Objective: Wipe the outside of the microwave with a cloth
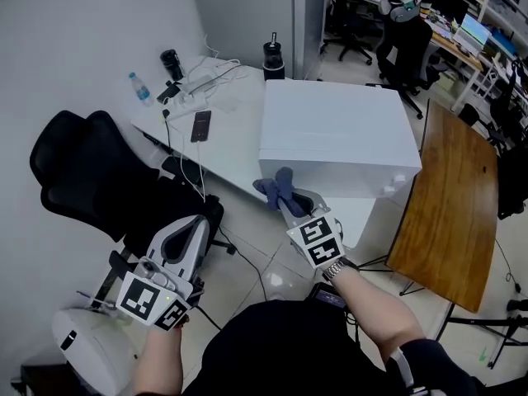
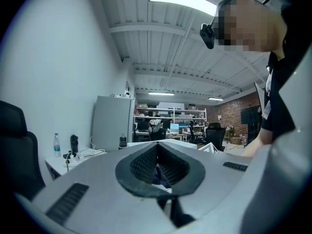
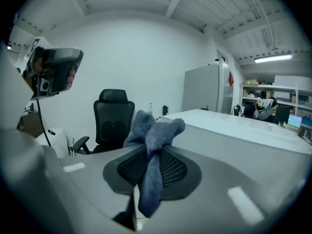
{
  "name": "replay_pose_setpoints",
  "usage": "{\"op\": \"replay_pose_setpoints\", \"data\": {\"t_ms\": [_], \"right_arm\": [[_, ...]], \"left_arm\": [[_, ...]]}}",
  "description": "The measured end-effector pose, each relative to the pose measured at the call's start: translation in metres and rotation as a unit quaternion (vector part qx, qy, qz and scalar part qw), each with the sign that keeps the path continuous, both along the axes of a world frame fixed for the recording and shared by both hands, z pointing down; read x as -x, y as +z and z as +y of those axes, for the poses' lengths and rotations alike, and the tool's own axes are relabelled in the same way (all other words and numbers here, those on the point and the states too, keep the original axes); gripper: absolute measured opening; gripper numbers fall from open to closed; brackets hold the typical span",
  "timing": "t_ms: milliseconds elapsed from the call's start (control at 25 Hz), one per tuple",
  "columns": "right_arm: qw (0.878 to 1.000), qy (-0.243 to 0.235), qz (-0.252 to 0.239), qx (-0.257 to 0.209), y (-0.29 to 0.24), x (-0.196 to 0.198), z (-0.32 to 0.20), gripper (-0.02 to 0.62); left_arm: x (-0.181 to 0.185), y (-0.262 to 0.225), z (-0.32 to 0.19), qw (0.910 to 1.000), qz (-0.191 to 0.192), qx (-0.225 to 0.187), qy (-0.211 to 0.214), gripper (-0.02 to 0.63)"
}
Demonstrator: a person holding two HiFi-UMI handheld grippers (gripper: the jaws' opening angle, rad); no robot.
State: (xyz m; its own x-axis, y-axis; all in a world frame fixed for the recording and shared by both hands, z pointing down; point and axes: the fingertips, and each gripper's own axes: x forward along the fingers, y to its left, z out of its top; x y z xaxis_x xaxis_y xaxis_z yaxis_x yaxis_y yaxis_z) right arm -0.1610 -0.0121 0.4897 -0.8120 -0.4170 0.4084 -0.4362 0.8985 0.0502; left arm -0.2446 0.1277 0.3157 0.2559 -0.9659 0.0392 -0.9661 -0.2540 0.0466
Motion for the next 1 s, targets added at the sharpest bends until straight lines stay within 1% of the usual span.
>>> {"op": "replay_pose_setpoints", "data": {"t_ms": [280, 520, 760, 1000], "right_arm": [[1.0, -0.003, 0.02, 0.01, 0.027, 0.041, -0.013, 0.066], [0.999, 0.013, 0.028, 0.024, 0.043, 0.059, -0.03, 0.066], [0.998, 0.032, 0.019, 0.041, 0.046, 0.057, -0.043, 0.066], [0.997, 0.058, 0.022, 0.046, 0.047, 0.037, -0.054, 0.064]], "left_arm": [[0.03, -0.001, 0.018, 0.9994, -0.005, 0.003, -0.034, 0.005], [0.044, -0.002, 0.025, 0.9987, -0.008, 0.004, -0.051, 0.005], [0.048, 0.0, 0.026, 0.9984, -0.006, 0.004, -0.056, 0.005], [0.044, 0.001, 0.021, 0.999, -0.002, 0.004, -0.044, 0.005]]}}
